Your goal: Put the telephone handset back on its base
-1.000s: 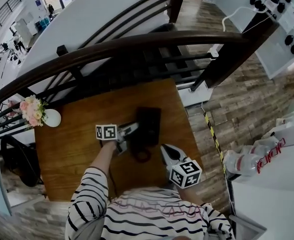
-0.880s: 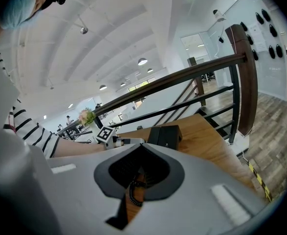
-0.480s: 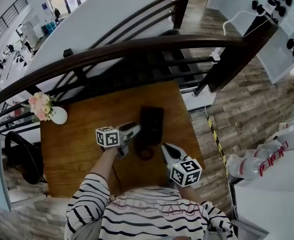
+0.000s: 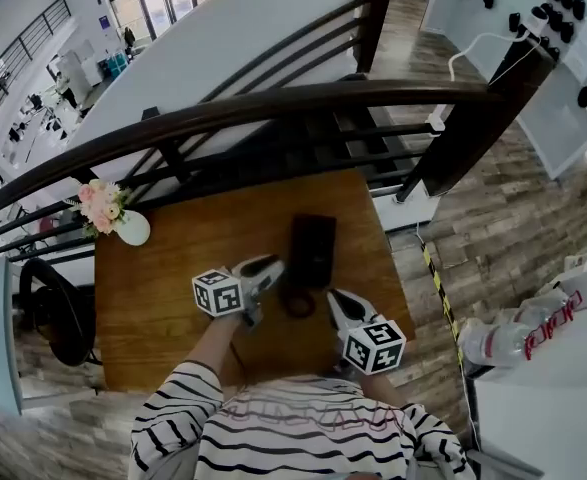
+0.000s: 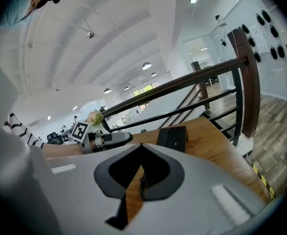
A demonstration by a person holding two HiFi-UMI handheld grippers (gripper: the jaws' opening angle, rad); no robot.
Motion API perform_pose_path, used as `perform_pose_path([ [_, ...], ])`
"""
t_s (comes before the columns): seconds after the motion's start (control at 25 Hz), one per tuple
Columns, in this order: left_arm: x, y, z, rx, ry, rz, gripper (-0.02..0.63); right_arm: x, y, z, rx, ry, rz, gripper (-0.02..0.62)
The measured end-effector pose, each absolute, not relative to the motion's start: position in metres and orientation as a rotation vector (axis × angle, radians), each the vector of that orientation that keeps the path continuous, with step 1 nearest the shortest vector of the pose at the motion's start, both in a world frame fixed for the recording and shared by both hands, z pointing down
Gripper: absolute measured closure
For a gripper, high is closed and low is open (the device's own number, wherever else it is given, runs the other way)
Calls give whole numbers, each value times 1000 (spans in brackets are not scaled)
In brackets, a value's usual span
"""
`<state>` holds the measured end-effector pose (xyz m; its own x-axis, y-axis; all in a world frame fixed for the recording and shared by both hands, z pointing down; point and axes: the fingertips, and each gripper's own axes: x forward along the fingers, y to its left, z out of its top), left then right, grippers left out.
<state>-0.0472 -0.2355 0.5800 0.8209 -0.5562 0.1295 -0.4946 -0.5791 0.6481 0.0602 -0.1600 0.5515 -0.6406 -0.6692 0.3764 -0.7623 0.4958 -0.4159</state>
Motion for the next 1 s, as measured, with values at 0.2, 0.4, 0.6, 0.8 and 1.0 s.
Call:
perform_pose_path([
  [0.2,-50,-212,561,2346,-806,-101,533,57,-146,550,1270,-2578,862,595],
  [0.4,-49,-194,546,2384,-812,-108,603,58,-136,547,1305,-2578,859,595],
  [0.6,-51,-179,533,2416,-804,-92,603,56,-132,542,1344,-2581,856,595],
  [0.8,-53,-160,525,2447,-778,-67,603,53,-123,541,1382,-2573,855,595],
  [1.0,-61,-150,522,2464,-763,-58,603,43,-117,543,1416,-2569,853,595],
])
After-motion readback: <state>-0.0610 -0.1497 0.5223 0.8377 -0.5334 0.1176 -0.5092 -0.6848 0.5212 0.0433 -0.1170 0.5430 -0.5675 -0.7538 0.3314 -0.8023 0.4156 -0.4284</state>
